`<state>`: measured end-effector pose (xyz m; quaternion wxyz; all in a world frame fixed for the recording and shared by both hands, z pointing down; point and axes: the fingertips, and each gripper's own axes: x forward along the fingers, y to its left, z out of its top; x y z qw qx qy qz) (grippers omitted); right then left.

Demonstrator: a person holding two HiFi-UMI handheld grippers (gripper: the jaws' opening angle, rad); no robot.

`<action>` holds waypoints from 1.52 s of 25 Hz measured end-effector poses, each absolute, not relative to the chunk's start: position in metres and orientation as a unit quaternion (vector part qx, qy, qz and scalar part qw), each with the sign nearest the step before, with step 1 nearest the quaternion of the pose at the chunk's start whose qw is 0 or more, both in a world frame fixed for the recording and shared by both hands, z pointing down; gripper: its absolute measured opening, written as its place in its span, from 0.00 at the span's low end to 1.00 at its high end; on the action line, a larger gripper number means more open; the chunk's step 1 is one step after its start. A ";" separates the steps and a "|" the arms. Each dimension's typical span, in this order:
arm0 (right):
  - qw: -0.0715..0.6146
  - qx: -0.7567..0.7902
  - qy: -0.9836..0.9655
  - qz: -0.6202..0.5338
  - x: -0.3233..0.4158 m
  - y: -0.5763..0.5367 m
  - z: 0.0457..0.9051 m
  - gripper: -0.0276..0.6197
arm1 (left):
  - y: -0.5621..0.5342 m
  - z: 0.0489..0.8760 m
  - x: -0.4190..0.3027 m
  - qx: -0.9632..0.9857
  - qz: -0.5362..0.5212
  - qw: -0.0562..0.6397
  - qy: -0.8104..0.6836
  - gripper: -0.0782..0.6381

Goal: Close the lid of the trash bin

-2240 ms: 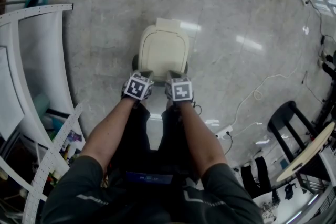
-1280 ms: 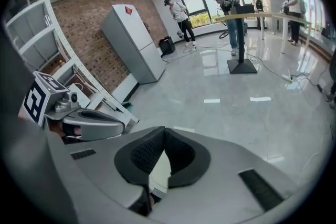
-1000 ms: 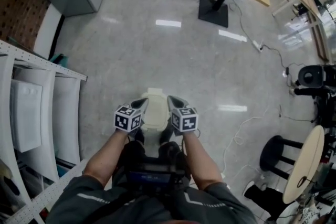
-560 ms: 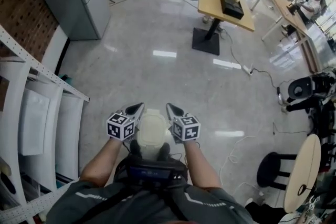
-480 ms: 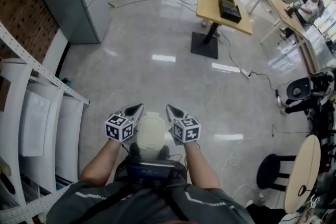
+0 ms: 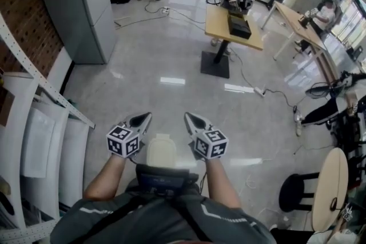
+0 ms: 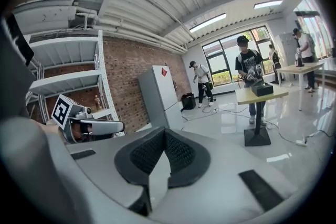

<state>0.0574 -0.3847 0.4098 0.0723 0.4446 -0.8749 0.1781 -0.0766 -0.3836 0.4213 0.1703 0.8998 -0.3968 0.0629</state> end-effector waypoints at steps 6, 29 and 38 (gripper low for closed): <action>0.060 0.440 -0.885 0.142 0.054 -0.387 0.364 0.06 | -0.388 0.377 -0.077 0.905 0.040 0.133 -0.403 0.10; 0.045 0.434 -0.894 0.105 0.053 -0.399 0.324 0.05 | -0.400 0.338 -0.080 0.907 0.017 0.104 -0.407 0.10; 0.043 0.438 -0.893 0.099 0.055 -0.398 0.322 0.05 | -0.400 0.335 -0.079 0.908 0.014 0.101 -0.407 0.10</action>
